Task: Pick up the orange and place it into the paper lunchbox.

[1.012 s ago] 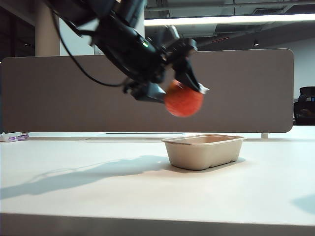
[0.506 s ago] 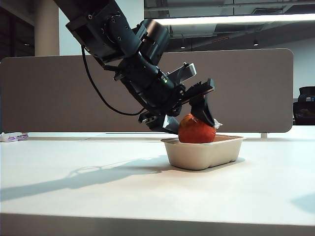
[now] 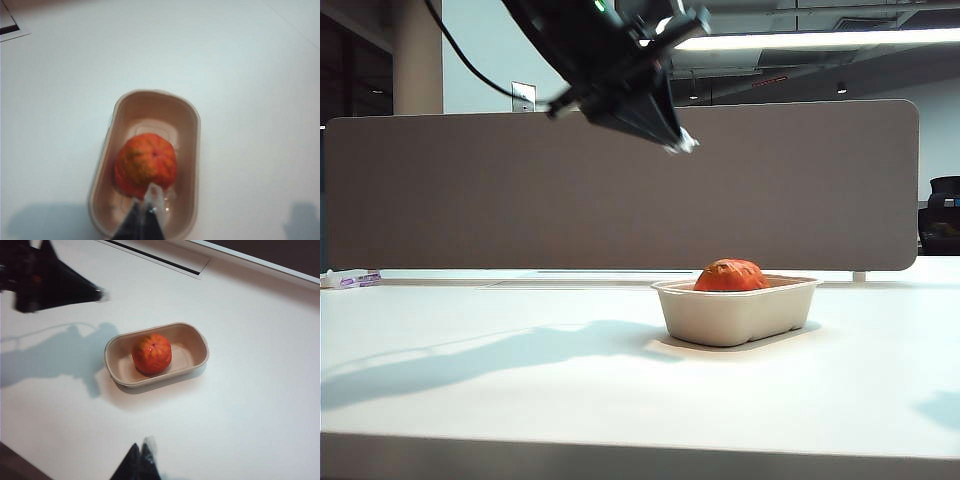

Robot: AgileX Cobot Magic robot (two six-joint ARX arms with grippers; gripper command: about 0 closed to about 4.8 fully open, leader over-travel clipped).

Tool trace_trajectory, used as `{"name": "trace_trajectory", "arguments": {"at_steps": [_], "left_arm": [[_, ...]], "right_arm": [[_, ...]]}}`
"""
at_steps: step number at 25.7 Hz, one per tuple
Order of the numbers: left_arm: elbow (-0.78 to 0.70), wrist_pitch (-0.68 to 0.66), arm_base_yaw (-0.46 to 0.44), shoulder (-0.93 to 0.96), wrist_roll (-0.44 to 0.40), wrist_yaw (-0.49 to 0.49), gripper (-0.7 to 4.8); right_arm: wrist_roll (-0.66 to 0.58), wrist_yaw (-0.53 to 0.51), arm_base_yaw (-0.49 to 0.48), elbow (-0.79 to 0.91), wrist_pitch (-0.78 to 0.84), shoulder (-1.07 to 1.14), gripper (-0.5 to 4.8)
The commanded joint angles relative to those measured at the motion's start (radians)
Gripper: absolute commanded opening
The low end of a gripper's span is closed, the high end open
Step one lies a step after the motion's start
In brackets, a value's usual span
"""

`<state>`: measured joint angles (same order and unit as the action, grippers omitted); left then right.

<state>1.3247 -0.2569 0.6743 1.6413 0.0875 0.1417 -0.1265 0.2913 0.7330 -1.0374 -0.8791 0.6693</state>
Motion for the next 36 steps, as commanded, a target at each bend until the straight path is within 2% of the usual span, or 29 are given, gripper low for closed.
{"name": "trace_trajectory", "arguments": {"at_steps": [1, 3, 5, 8, 11, 16, 23, 28, 30, 33, 36], "left_arm": [[-0.064, -0.006, 0.006, -0.113, -0.013, -0.031, -0.06], [-0.131, 0.011, 0.010, -0.195, -0.013, -0.077, -0.06], [-0.282, 0.042, 0.009, -0.358, -0.014, -0.131, -0.06], [-0.425, 0.099, 0.009, -0.501, -0.032, -0.153, -0.06], [-0.589, 0.162, 0.007, -0.680, -0.032, -0.179, -0.06], [-0.755, 0.161, 0.006, -0.900, -0.031, -0.233, -0.06], [-0.935, 0.153, 0.006, -1.190, -0.035, -0.258, -0.06], [-1.015, 0.087, 0.005, -1.359, -0.035, -0.280, -0.06], [-1.088, 0.082, 0.005, -1.491, -0.024, -0.276, -0.06], [-1.123, 0.039, 0.005, -1.606, -0.025, -0.277, -0.06], [-1.144, 0.031, -0.006, -1.638, -0.025, -0.277, -0.06]], "right_arm": [[0.009, -0.006, 0.001, 0.024, 0.030, -0.018, -0.04], [0.033, -0.013, 0.002, 0.062, 0.076, -0.047, -0.04], [0.056, -0.066, 0.000, 0.187, 0.249, -0.136, -0.04], [0.056, -0.092, 0.000, 0.306, 0.376, -0.215, -0.04], [0.056, -0.090, 0.000, 0.455, 0.490, -0.314, -0.04], [0.056, -0.080, -0.002, 0.611, 0.628, -0.411, -0.03], [0.041, -0.088, 0.000, 0.691, 0.645, -0.476, 0.00], [0.041, -0.087, 0.000, 0.693, 0.620, -0.477, 0.00], [0.041, -0.087, 0.000, 0.693, 0.618, -0.477, 0.00], [0.041, -0.087, 0.000, 0.693, 0.618, -0.477, 0.00], [0.041, -0.088, 0.000, 0.693, 0.618, -0.476, 0.00]]}}
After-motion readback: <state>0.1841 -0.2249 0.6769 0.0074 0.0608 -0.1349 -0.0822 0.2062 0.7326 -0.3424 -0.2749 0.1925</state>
